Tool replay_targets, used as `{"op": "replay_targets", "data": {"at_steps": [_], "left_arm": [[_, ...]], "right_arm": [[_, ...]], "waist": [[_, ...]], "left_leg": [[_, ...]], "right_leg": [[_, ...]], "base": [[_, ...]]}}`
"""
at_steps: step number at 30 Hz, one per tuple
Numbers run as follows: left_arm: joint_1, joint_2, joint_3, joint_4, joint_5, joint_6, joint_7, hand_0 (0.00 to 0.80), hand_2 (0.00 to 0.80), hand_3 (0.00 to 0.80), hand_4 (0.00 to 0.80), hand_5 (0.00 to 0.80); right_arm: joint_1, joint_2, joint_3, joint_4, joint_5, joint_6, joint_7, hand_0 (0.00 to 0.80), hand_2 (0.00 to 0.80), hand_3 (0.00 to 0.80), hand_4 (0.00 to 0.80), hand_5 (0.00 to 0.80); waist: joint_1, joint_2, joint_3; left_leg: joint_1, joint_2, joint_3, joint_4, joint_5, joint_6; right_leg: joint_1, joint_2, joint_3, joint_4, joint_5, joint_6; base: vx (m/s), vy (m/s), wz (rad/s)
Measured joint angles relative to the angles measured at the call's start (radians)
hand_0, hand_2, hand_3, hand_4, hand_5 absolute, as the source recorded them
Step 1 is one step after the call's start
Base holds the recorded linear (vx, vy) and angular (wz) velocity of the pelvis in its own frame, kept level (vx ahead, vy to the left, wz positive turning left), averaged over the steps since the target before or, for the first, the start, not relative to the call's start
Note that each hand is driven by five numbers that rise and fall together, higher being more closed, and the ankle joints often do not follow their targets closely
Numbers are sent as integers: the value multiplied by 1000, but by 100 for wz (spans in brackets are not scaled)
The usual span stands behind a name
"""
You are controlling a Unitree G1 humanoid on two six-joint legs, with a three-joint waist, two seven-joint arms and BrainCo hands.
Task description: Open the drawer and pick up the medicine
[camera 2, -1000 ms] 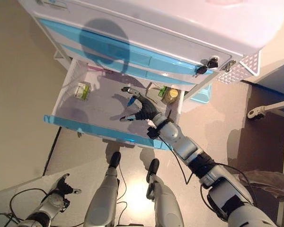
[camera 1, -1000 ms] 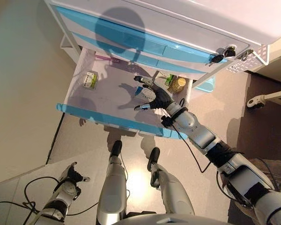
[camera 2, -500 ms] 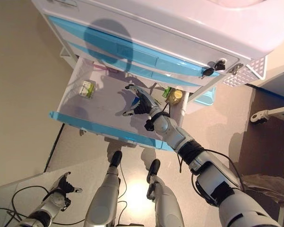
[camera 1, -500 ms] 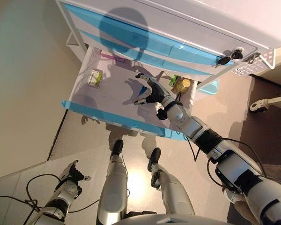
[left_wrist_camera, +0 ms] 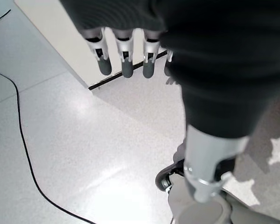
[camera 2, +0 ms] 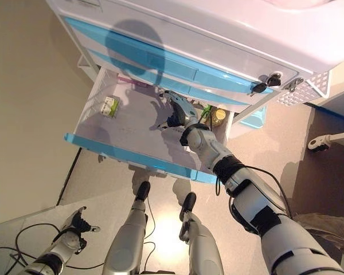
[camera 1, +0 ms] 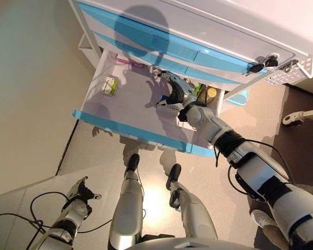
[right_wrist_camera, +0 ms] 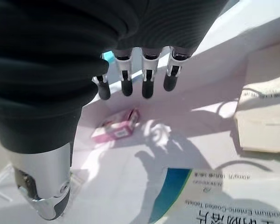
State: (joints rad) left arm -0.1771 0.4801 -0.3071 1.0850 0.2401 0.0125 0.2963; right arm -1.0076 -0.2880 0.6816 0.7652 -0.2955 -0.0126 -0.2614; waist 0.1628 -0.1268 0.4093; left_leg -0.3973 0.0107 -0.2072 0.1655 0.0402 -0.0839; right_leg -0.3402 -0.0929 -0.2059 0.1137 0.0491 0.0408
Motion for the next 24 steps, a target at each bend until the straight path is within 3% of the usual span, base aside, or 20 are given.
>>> {"op": "replay_targets", "data": {"at_steps": [15, 24], "left_arm": [[-20, -2, -31, 32, -26, -1, 1, 0, 0, 0, 0, 0], [-22, -5, -38, 36, -27, -2, 1, 0, 0, 0, 0, 0]], "right_arm": [[-31, 19, 3, 209, -52, 23, -7, 0, 0, 0, 0, 0], [-27, 29, 38, 230, -79, 37, -4, 0, 0, 0, 0, 0]], "waist": [[19, 4, 2], [17, 6, 1]], "left_leg": [[-1, -3, -3, 2, 1, 1], [-1, -4, -3, 2, 1, 1]], "right_leg": [[0, -2, -1, 2, 0, 0], [0, -4, -1, 4, 0, 0]], "base": [[0, 0, 0], [0, 0, 0]]}}
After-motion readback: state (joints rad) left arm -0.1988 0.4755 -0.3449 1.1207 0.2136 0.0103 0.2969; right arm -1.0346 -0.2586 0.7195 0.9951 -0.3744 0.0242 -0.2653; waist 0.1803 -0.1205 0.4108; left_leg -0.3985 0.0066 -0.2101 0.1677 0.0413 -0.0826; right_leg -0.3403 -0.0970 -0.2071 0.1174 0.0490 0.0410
